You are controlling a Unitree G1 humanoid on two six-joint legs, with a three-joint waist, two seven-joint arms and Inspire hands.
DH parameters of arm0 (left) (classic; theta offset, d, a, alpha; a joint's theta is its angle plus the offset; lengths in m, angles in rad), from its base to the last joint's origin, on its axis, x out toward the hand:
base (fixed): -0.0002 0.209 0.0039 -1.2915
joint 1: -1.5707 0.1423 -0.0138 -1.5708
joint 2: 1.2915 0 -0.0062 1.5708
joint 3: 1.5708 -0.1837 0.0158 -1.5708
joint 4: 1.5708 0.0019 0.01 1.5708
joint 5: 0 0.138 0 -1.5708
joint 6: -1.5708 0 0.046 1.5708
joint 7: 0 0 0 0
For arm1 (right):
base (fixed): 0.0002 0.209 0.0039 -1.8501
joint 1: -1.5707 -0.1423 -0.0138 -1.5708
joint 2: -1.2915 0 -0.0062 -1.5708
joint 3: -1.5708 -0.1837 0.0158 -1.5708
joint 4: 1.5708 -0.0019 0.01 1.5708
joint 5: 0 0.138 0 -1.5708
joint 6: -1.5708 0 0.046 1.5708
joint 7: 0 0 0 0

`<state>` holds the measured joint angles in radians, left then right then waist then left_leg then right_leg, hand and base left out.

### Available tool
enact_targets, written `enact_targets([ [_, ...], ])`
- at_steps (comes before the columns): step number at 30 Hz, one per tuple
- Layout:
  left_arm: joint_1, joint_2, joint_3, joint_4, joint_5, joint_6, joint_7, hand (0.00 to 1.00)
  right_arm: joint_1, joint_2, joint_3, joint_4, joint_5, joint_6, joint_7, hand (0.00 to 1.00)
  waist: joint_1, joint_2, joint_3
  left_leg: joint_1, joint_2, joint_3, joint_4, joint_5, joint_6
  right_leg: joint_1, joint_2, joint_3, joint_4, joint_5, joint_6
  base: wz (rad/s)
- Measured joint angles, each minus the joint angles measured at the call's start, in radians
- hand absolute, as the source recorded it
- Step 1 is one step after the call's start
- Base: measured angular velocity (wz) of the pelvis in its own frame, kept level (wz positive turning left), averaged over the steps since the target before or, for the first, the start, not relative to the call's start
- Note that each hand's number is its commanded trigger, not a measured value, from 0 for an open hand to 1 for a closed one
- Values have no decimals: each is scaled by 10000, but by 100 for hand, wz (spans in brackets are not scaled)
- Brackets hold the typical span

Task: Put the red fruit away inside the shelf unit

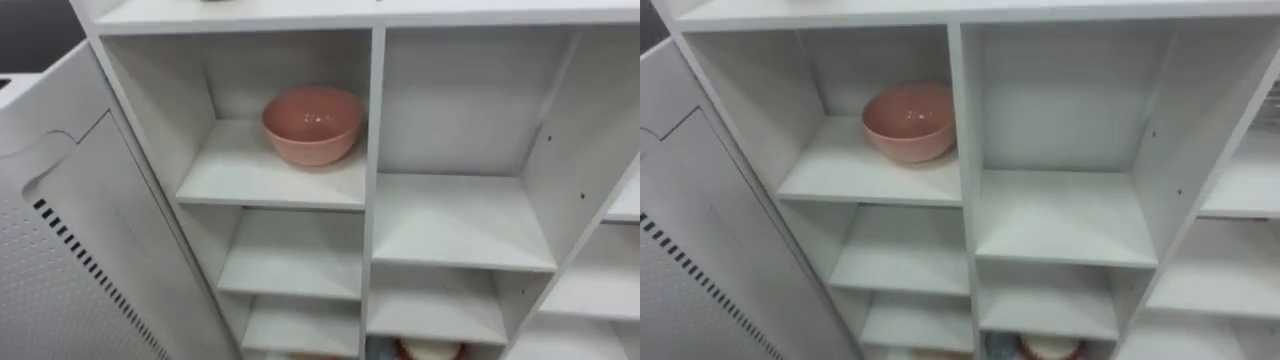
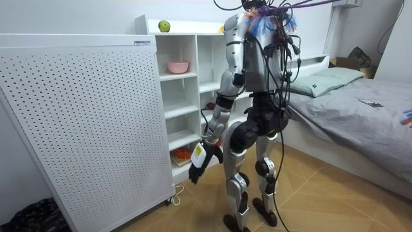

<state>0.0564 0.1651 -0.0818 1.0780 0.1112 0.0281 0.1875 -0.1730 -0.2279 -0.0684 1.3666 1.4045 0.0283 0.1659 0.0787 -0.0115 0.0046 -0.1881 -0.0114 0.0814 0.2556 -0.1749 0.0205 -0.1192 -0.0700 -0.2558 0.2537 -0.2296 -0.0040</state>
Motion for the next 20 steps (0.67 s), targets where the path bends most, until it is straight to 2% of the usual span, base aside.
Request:
enact_targets([
  [2,93,15,132,-65,0,-61,73,0,325,8,91,-99,-488,87,210,0,-77,-162,-34,416,-18,7,-201,0,0,451,19,-16,-273,45,32,-4],
  [4,198,1,373,-88,71,-84,54,0,505,42,95,-96,-1375,114,366,0,-196,-281,-18,828,-23,-7,-438,0,-1,821,54,-66,-569,100,62,-5],
  [5,271,-1,642,-107,95,-103,53,0,741,104,132,-69,-2302,115,459,0,-293,-397,-12,1093,-29,8,-578,-1,-2,1137,77,-66,-748,115,62,-6],
  [8,403,-21,931,-160,73,-138,64,0,1138,255,547,-108,-4427,142,545,0,-448,-533,5,1593,-26,21,-715,-2,-3,1580,117,-53,-887,148,64,-2],
  [10,530,-81,945,-199,-34,-138,68,0,1209,368,913,-78,-5656,180,464,0,-464,-544,19,1834,-12,132,-836,-2,-3,1725,133,58,-888,148,65,-22],
  [12,616,-264,1108,-168,-21,-137,68,0,1219,537,1208,-78,-6695,188,369,0,-450,-540,25,2011,0,283,-977,-3,-4,1814,143,108,-926,149,66,-29],
  [16,667,-447,1472,-39,-9,-139,49,0,1449,671,1246,-47,-7580,253,459,0,-465,-549,33,2374,-12,277,-1127,-14,-19,2134,151,160,-1065,176,96,-3],
  [17,716,-456,1612,70,-9,-134,42,0,1644,688,1253,-34,-7854,279,533,0,-463,-551,44,2533,-6,279,-1133,-36,-49,2237,165,338,-1065,176,97,-6],
  [18,749,-454,1764,84,-3,-130,36,0,1752,698,1249,-44,-8084,279,598,0,-459,-517,16,2598,4,273,-1131,-67,-87,2286,180,444,-1064,176,97,-7],
  [20,890,-455,2010,126,-3,-80,20,0,1949,712,1252,-54,-8303,331,631,0,-429,-496,29,2647,25,282,-1130,-132,-116,2331,207,520,-1066,176,99,-6],
])
